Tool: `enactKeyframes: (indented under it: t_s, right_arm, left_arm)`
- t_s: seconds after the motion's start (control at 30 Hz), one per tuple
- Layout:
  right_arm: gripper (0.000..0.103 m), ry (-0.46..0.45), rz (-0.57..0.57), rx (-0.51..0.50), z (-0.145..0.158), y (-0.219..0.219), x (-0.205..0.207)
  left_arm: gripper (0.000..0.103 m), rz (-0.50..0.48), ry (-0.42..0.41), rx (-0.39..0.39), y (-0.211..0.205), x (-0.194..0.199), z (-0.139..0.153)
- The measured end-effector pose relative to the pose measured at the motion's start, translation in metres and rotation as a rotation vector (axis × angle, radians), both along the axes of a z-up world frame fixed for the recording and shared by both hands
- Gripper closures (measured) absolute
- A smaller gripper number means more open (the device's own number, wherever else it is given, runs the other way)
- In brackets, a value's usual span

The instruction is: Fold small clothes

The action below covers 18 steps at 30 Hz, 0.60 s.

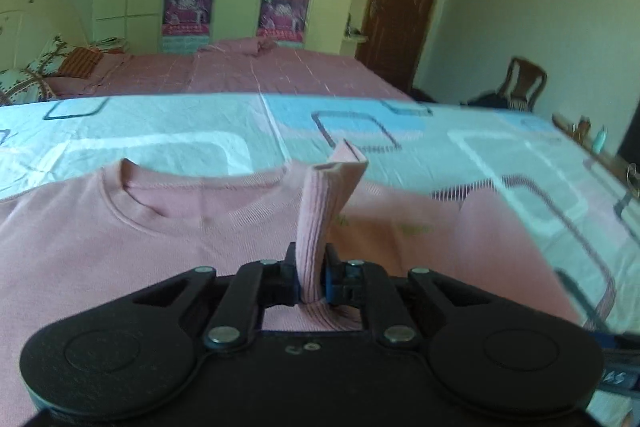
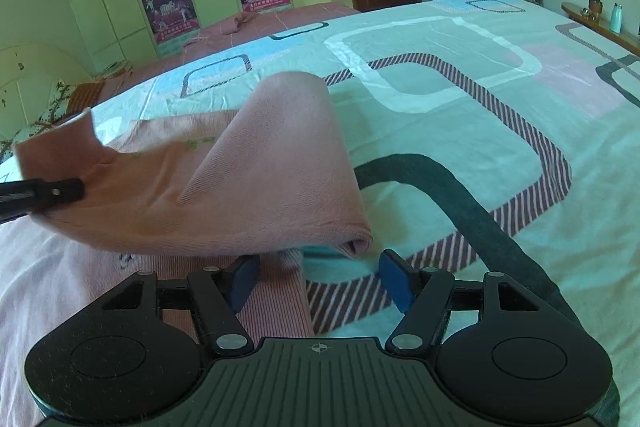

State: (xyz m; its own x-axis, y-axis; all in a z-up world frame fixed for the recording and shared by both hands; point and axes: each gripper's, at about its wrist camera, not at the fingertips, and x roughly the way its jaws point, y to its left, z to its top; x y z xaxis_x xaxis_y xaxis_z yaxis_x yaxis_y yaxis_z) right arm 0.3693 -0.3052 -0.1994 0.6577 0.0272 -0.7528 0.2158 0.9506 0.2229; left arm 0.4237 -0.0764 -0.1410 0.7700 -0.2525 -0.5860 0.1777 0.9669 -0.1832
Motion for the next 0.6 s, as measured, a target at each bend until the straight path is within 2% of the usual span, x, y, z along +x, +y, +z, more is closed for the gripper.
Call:
enactKeyframes:
  t_s: [0.1,0.13,0.2,0.27,0.3,0.33,0.47,0.6]
  right_arm:
    - [0.038,-0.007,0.012,0.003,-0.001,0.003,0.009]
    - [0.056,-0.013,0.013,0.006,-0.001,0.004,0.011]
    - [0.075,-0.001,0.024,0.016,-0.003,0.006,0.017]
    - [0.076,0.0,0.029,0.046,-0.005,0.006,0.02]
    - [0.084,-0.002,0.033,0.049,-0.004,0.006,0.021]
    - [0.095,-0.005,0.041,0.045,-0.004,0.007,0.021]
    - [0.095,-0.012,-0.012,0.044,-0.003,0.002,0.015]
    - [0.095,0.004,0.018,0.002,-0.005,0.008,0.009]
  left_arm:
    - [0.094,0.042,-0.061,-0.048,0.02,-0.008,0.02]
    - [0.094,0.053,-0.079,-0.051,0.025,-0.011,0.025]
    - [0.094,0.077,-0.096,-0.057,0.039,-0.016,0.033]
    - [0.094,0.097,-0.101,-0.033,0.05,-0.021,0.033]
    - [0.094,0.11,-0.092,-0.022,0.057,-0.023,0.03]
    - [0.094,0.125,-0.077,-0.019,0.062,-0.025,0.026]
    - [0.094,0.178,0.018,-0.009,0.078,-0.031,-0.002]
    - [0.093,0.177,0.117,0.018,0.079,-0.03,-0.025]
